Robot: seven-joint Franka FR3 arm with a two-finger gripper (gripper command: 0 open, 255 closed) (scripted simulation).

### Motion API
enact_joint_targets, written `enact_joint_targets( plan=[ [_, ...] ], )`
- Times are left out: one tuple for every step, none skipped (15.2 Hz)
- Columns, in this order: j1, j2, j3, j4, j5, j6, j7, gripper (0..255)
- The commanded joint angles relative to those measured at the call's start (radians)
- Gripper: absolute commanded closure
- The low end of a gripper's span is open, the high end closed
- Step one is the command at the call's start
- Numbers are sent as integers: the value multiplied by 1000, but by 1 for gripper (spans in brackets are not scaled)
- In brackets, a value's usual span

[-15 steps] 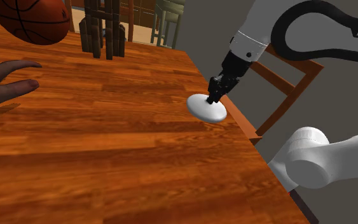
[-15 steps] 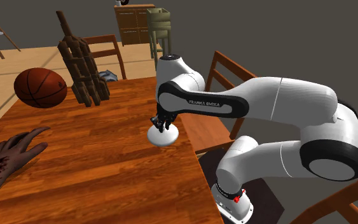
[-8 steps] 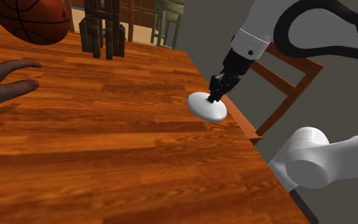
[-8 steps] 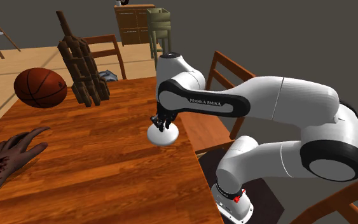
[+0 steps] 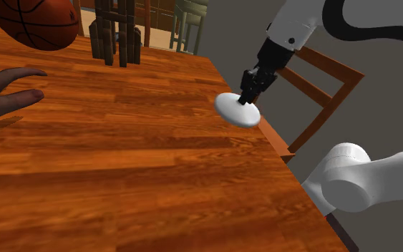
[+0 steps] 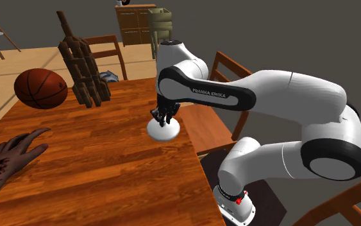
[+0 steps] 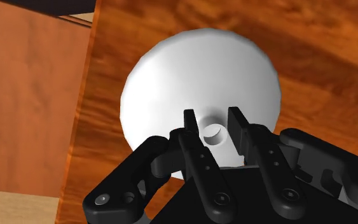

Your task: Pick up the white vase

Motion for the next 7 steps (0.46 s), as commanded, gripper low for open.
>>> enact_joint_targets(
  plan=[
    [-1, 2, -2, 30, -2, -27, 3, 255],
    [-1, 6, -4, 45, -4, -40, 4, 255],
    [-2, 9, -5, 61, -5, -52, 5, 255],
    [-3, 12, -6, 77, -7, -64, 6, 255],
    [-3, 16, -7, 93, -8, -76, 7, 255],
    [-3, 17, -7, 95, -8, -78, 7, 255],
    [-3, 17, -7, 95, -8, -78, 7, 255]
  ],
)
